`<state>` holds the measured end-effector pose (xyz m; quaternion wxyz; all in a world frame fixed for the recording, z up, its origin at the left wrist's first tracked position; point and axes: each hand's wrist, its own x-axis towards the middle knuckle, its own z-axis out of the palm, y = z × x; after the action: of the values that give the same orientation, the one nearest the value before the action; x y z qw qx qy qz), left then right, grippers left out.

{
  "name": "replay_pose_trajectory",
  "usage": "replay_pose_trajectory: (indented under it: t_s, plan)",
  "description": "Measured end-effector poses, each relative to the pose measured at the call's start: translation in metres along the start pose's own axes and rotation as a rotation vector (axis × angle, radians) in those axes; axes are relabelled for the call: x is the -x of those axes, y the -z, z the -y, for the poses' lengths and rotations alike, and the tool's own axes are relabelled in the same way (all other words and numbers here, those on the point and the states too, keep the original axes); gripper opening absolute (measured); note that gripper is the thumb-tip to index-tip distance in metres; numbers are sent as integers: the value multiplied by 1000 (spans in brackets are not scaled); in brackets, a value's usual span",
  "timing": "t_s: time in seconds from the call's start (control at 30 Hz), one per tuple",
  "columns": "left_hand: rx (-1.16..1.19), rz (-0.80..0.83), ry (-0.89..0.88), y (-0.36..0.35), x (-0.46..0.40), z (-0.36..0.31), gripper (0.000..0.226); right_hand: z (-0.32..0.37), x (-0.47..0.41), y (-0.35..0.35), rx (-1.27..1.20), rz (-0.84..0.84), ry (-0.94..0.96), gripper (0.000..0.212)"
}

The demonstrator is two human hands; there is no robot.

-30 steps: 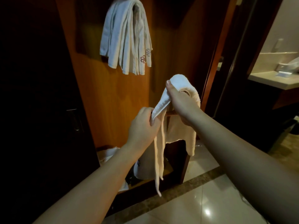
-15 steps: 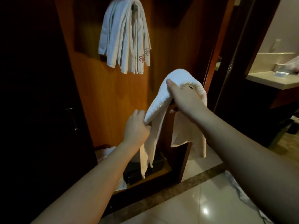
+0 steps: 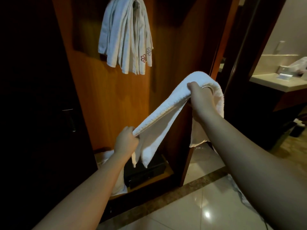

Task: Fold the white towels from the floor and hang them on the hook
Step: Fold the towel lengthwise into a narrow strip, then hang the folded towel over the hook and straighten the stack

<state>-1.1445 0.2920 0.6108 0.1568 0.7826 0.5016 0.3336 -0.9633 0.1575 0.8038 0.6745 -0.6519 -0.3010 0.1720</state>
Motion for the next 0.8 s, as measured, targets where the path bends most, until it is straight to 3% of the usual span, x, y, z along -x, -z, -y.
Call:
replay_pose_trajectory:
  t_s: [0.17, 0.33, 0.43, 0.57, 0.7, 0.8]
  plan:
    - [-37, 45, 61, -4, 4, 29, 3, -16, -15, 1, -280, -57, -174, 16]
    - [-35, 11, 196, -1, 12, 45, 19, -18, -20, 2, -648, 59, -348, 38]
    - [-39, -21, 180, -4, 19, 43, 24, -15, -23, -4, -724, 102, -369, 56]
    - [-39, -13, 98, -18, 32, 36, 29, -2, -18, -19, -787, 157, -390, 42]
    - [173, 153, 126, -29, 42, 23, 43, 11, -13, -35, -820, 134, -379, 52]
    - [267, 324, 97, -32, 46, 12, 57, 19, -11, -40, -792, 126, -331, 36]
